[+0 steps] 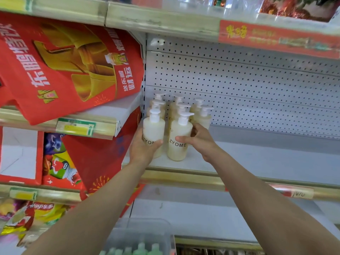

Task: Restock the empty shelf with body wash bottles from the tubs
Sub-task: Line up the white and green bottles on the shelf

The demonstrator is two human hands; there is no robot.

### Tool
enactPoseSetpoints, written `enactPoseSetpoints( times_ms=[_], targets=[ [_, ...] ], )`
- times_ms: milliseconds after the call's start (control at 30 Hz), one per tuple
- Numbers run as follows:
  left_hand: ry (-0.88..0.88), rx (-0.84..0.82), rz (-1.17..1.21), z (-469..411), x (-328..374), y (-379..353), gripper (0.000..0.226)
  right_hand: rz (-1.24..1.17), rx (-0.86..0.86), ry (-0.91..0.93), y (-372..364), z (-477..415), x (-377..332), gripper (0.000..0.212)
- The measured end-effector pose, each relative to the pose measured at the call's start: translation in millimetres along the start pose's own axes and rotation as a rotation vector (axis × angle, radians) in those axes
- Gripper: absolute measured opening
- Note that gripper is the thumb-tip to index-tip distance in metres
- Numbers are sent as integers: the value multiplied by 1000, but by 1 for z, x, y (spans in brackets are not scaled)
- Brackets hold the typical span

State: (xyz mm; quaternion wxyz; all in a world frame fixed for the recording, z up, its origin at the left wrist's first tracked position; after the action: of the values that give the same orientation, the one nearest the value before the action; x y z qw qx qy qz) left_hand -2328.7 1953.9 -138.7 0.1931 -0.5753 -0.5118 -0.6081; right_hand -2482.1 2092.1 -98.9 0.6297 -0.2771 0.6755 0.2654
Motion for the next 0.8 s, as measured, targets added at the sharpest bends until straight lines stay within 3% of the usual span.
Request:
enactPoseSetpoints(
  times_ms=[267,700,800],
  targets=[
    [10,-48,1,-5,-3,-2,76,64,-61,8,3,-13,7,72],
    [78,-51,-114,4,0,5,77,272,28,-19,-11,18,-10,54],
    [106,-55,-162,16,-1,19,78,416,134,-8,-15,34,-21,71]
  ],
)
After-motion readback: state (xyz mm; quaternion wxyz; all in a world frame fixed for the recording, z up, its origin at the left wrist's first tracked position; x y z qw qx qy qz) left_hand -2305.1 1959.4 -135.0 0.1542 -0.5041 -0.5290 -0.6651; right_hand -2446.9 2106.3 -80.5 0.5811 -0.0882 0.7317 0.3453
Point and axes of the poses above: each hand's wrist, its own z-axis away from the middle knuckle, its own y-axis out of the back of the hand, x = y × z, the point moved 4 cm from there along -z, towards the middle knuckle, and after that the axes turned 15 degrees about -z, right-handed, at the moved point
